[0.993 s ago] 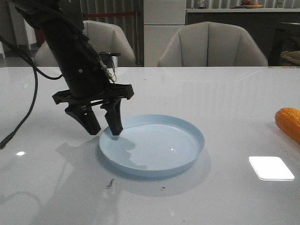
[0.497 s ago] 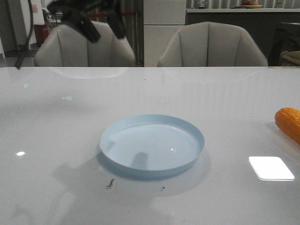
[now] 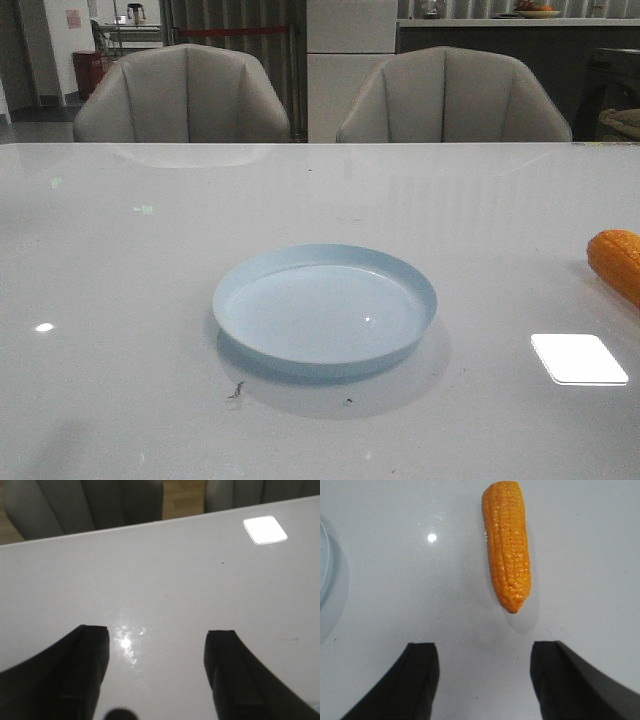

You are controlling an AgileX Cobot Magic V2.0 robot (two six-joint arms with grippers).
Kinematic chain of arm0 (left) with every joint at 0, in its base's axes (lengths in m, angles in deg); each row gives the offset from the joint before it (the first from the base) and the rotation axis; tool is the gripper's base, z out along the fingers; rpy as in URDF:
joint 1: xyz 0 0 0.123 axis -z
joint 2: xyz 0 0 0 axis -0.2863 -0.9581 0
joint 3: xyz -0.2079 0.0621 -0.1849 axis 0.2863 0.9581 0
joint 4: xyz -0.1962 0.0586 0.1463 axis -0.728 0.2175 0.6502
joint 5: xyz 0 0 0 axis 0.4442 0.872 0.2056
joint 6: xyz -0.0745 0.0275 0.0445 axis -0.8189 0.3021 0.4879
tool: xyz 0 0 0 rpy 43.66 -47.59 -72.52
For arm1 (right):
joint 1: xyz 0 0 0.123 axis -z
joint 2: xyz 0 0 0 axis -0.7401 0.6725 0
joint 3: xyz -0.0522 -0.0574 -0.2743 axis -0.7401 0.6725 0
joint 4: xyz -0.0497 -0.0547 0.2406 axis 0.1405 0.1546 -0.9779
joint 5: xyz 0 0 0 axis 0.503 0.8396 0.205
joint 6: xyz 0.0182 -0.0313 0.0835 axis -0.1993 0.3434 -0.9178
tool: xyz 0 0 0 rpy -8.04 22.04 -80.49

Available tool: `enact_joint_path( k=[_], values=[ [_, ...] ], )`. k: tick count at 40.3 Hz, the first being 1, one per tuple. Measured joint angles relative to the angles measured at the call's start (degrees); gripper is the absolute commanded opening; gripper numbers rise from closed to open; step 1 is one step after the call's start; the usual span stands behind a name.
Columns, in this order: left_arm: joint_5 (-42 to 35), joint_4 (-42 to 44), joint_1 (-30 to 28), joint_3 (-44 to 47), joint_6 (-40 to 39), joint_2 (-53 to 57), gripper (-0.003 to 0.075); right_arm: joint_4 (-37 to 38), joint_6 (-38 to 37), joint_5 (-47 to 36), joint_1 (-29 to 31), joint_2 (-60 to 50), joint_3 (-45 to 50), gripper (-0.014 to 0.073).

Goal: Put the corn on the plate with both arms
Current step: 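Lift the left gripper away from the plate and withdraw it, then grasp the orange corn cob with the right gripper and lift it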

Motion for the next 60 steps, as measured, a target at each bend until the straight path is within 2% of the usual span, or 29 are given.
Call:
enact_joint_path(
  k=[8,14,21,27,35,41,49,60],
  values=[
    [-16.1,0.1,-2.1,26.0,0.0,13.4,0.047,0.0,0.0,0.3,0.0,0.0,0.0,0.0513],
    [-26.3,-1.2,-2.1,44.7,0.0,22.5,0.047,0.1,0.0,3.5,0.0,1.0,-1.7,0.0513],
    [-32.8,-4.1,-2.1,58.1,0.0,32.6,0.047,0.3,0.0,6.5,0.0,4.8,-8.5,0.0513],
    [-33.5,-5.7,-2.1,62.3,0.0,39.4,0.047,3.0,0.0,8.6,0.1,11.6,-17.9,0.0513],
    [-33.5,-6.4,-2.1,62.6,0.0,45.6,0.047,4.9,0.0,15.9,1.7,24.8,-30.5,0.0513],
    [-33.6,-6.4,-2.2,62.6,0.0,47.0,0.047,5.4,0.0,18.2,1.9,34.0,-36.9,0.0513],
    [-33.6,-6.4,-2.1,62.7,0.0,47.0,0.047,4.6,0.0,18.4,1.9,42.1,-40.0,0.0513],
    [-33.6,-6.4,-2.1,62.9,0.0,47.1,0.047,4.7,0.0,17.2,1.9,46.9,-40.2,0.0513]
  ],
)
